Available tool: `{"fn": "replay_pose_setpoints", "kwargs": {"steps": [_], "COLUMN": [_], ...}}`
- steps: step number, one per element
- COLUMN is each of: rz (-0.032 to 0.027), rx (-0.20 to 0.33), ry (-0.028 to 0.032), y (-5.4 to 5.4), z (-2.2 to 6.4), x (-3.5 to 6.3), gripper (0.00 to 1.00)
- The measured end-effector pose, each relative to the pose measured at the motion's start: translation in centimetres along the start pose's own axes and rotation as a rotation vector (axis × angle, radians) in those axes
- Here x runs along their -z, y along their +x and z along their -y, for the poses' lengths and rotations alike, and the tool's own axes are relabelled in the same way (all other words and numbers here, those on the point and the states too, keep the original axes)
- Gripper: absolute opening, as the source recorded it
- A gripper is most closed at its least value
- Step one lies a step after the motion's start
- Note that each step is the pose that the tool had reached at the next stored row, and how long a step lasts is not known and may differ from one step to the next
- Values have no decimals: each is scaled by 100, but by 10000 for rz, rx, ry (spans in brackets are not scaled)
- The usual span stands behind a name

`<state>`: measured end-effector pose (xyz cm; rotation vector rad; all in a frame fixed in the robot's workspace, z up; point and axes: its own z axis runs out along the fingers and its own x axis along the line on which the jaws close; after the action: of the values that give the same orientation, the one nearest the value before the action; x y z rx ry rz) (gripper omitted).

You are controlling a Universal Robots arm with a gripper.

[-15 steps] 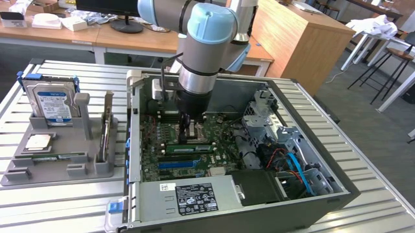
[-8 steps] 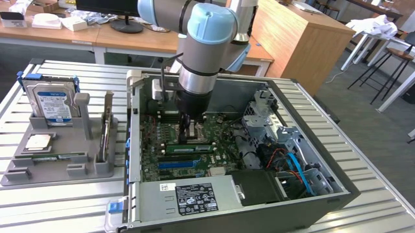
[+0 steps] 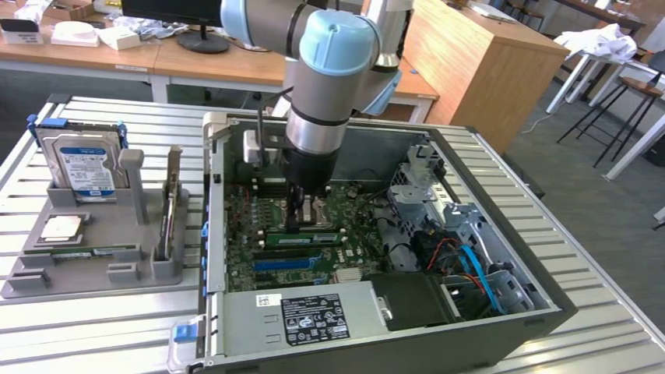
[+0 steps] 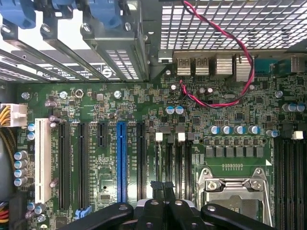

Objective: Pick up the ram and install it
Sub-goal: 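Press down the ram until it locks into place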

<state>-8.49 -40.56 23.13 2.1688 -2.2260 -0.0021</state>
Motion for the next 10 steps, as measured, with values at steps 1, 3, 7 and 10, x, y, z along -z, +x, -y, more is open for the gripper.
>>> {"fn": "replay_pose_setpoints", "kwargs": {"steps": [1, 3, 7, 10], "rz": [-1, -2, 3, 0], "rx": [0, 0, 0, 0], "ry": [-1, -2, 2, 0], "y": [0, 0, -1, -1], "z": [0, 0, 1, 1], "x": [-3, -2, -14, -32], "gripper": [10, 10, 10, 10]}}
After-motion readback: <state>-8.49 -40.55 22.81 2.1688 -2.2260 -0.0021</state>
